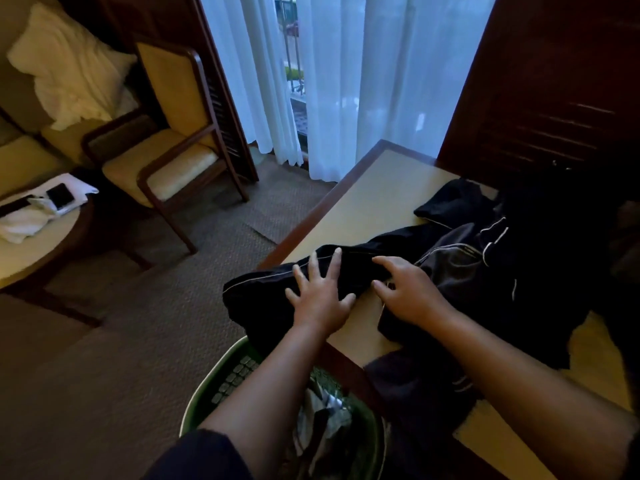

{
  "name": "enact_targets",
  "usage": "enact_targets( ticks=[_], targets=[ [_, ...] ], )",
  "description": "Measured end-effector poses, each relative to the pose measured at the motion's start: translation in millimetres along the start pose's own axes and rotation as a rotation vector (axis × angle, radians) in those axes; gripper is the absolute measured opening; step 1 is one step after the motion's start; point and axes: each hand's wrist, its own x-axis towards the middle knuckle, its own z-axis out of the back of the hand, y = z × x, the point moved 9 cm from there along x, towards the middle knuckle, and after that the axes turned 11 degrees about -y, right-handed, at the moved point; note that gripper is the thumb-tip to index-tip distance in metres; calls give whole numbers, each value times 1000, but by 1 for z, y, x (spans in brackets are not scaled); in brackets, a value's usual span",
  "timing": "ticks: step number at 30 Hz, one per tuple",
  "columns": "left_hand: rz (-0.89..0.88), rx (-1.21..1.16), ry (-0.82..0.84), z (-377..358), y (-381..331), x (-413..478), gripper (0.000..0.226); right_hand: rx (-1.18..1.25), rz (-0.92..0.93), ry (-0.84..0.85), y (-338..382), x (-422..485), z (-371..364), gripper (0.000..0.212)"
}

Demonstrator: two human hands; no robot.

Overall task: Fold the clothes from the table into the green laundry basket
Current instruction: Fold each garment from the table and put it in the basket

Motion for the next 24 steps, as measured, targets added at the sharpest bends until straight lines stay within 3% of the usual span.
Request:
enact_targets(
  ticks=[2, 4, 7, 11, 14, 16, 18, 21, 23, 24],
  targets=[
    [117, 88, 158, -25, 13, 11, 98, 6, -5, 19, -11, 12, 4, 52],
    [151, 142, 217, -35, 23, 14, 79, 17, -2, 29, -18, 19, 6, 52],
    [48, 170, -19, -12, 25, 20, 30, 29, 12, 35, -25, 21, 5, 54],
    [178, -389, -74, 38, 15, 5, 40, -5, 8, 45, -27, 12, 4, 76],
    [71, -879, 112, 78, -31, -41, 35, -65, -45, 45, -26, 2, -1, 112],
    [-42, -1025, 238, 99, -56, -78, 36, -59, -115, -86, -22, -2, 13, 115],
    [-147, -1139, 327, 116, -61, -110, 34, -23, -214, -234, -22, -9, 31, 97],
    [-149, -1340, 368, 134, -39, -144, 27, 101, -245, -318, -2, -31, 48, 45],
    [-107, -1336, 232, 137, -10, -149, 23, 376, -282, -340, 26, -54, 55, 14],
    [-73, -1274, 138, 133, 7, -148, 25, 532, -310, -359, 43, -67, 58, 12]
  ],
)
